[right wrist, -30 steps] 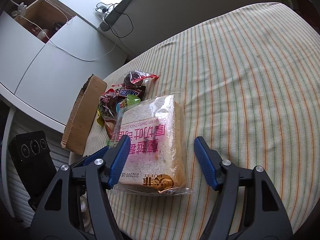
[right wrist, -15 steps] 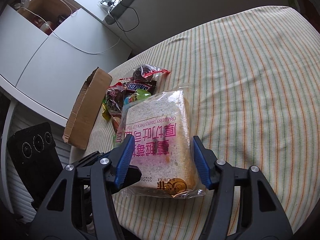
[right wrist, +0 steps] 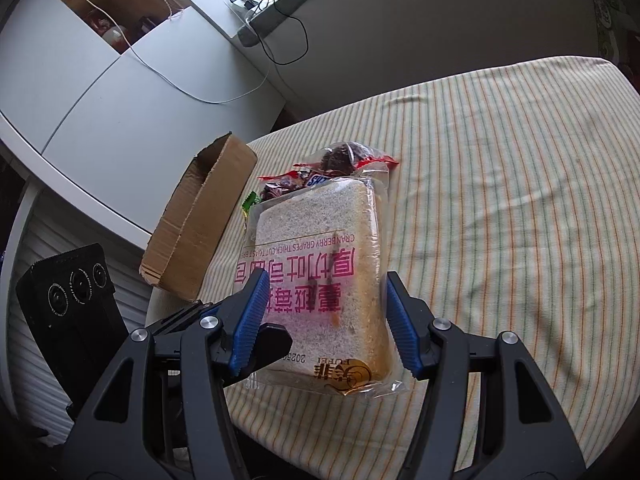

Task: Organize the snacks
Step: 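Carry the bread over the cardboard box and release it inside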

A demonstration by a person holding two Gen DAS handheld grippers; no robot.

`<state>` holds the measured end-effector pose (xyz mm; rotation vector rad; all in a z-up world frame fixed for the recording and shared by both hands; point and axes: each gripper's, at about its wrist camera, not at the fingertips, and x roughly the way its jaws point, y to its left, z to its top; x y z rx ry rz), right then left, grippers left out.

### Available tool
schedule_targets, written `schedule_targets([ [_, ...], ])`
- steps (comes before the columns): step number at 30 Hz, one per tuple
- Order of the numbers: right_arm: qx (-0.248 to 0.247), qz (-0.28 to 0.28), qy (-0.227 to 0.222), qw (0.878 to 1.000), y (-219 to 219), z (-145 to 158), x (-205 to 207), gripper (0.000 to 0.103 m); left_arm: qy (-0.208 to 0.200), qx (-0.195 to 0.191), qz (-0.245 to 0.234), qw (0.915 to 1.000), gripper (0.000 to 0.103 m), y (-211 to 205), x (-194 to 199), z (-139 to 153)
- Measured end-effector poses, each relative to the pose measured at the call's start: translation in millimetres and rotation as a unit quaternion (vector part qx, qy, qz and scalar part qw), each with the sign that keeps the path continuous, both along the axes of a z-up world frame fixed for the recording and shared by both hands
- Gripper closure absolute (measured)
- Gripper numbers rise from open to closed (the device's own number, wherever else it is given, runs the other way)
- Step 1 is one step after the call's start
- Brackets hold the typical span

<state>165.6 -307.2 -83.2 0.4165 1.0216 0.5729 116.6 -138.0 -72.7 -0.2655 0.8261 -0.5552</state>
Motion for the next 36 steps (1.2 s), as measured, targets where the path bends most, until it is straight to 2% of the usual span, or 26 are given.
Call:
schedule_targets([
  [11,-0.005,0.047,-0.028,0.998,63.2,31.7,6.2,0.042,-0.035,-0.009,0.049,0.9981,0.051,51.7,-11.7,20.9],
  [21,-0.005,0.100,-0.052,0.994,134.1,54.1,13.4,0.042,-0.059,-0.011,0.104,0.9927,0.051,109.9,-15.8,36.3],
  [36,0.002,0.168,-0.053,0.984,237.0,55.9,33.5,0.042,-0.067,-0.003,0.188,0.9799,0.051,187.3,-19.0,38.9],
])
